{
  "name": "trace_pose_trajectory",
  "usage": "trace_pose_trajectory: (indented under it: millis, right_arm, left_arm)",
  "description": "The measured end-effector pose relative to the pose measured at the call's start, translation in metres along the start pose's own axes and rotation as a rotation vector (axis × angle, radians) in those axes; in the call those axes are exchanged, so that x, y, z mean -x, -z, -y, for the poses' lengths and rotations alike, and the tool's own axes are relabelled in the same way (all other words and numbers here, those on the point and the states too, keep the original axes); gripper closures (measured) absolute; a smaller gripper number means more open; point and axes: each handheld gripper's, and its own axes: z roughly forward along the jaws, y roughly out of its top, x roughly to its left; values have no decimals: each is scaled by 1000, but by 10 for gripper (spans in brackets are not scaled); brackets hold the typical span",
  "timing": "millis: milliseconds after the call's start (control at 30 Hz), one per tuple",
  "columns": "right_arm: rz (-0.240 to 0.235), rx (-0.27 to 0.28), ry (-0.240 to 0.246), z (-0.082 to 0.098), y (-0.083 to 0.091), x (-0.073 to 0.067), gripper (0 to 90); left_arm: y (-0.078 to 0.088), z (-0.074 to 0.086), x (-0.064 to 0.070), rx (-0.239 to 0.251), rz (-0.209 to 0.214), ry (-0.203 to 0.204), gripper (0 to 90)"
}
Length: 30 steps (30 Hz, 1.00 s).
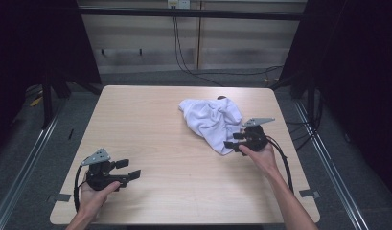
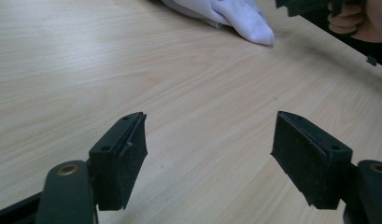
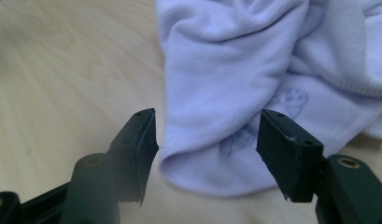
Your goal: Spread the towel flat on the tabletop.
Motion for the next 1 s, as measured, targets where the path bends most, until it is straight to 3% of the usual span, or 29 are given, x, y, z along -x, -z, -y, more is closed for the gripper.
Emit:
trace_pose_trajectory:
  millis: [200, 333, 400, 433, 467, 500, 533, 767, 800, 867, 933, 1000]
  right_arm:
    - [3, -17, -10, -14, -27, 11, 357]
    - [62, -52, -6, -11, -51, 14, 321]
    - [58, -71, -7, -6, -60, 14, 378]
    - [88, -65, 11, -3, -62, 12, 417]
    - [97, -61, 3, -2, -61, 12, 508]
    - [86, -60, -13, -2, -59, 12, 694]
    - [59, -63, -27, -1, -57, 13, 745]
    - [47, -53, -21, 6, -53, 1, 794]
    - [9, -56, -5, 11, -51, -7, 796]
    - [-1, -60, 7, 12, -50, -12, 796]
    - [-59, -67, 40, 21, -44, -27, 796]
    - [-74, -82, 64, 25, -40, -35, 795]
  left_arm:
    - [0, -1, 2, 10, 22, -11, 255]
    - [1, -1, 1, 14, 24, -11, 251]
    - [0, -1, -1, 11, 19, -5, 252]
    - [1, -1, -1, 10, 18, -6, 253]
    - [1, 0, -1, 9, 15, -7, 254]
    - [1, 0, -1, 8, 14, -6, 254]
    - [1, 0, -1, 8, 14, -6, 255]
    - [0, 0, 1, 0, 12, -13, 258]
    - [-1, 0, 1, -1, 11, -13, 259]
    - [-2, 0, 1, -3, 11, -10, 261]
    - [-4, 0, 2, -15, 9, -12, 267]
    - [-5, 0, 3, -23, 20, -15, 287]
